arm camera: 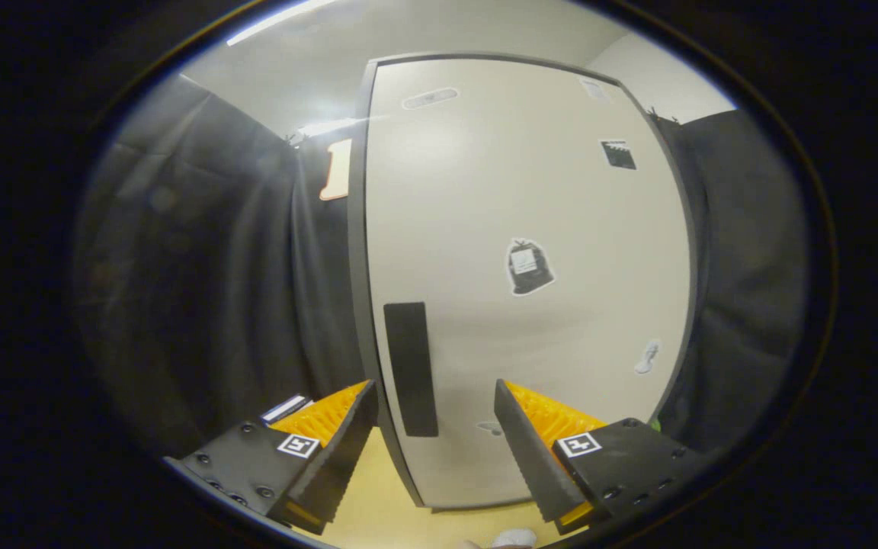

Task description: Open the shoe cabinet door, grab the shoes and put them into the shoe cabinet, then close the shoe cabinet door.

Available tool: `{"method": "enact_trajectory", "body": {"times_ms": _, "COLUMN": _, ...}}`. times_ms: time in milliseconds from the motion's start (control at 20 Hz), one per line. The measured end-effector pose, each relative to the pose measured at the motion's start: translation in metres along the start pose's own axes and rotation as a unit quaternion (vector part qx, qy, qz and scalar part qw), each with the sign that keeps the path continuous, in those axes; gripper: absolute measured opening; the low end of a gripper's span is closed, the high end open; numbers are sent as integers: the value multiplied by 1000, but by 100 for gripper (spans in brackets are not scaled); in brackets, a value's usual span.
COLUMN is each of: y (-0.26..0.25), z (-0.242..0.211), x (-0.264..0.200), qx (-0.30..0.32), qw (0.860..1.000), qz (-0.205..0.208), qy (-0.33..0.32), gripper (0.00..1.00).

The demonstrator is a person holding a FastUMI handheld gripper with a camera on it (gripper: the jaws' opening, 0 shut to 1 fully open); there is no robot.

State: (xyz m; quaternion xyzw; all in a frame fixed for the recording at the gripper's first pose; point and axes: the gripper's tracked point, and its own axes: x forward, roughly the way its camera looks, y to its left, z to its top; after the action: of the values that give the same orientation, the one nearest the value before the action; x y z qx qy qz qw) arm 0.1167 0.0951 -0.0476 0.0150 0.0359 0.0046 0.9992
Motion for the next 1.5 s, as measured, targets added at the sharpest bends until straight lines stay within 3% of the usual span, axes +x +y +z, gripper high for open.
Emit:
{"method": "enact_trajectory", "body": {"times_ms": 350, "y": 2, "z": -15, "x": 45, "qx": 13, "qw": 1000, "qz": -14, "qy": 14, "gripper": 97}}
{"method": "enact_trajectory", "body": {"times_ms": 650, "y": 0, "z": -8, "x": 43, "qx": 9, "qw": 1000, "qz": -18, "qy": -7, "gripper": 90}}
{"method": "enact_trajectory", "body": {"times_ms": 1300, "y": 15, "z": -7, "x": 44, "qx": -2, "qw": 1000, "qz": -14, "qy": -9, "gripper": 40}}
{"method": "enact_trajectory", "body": {"times_ms": 1500, "y": 16, "z": -7, "x": 44, "qx": -8, "qw": 1000, "qz": -16, "qy": -7, "gripper": 33}}
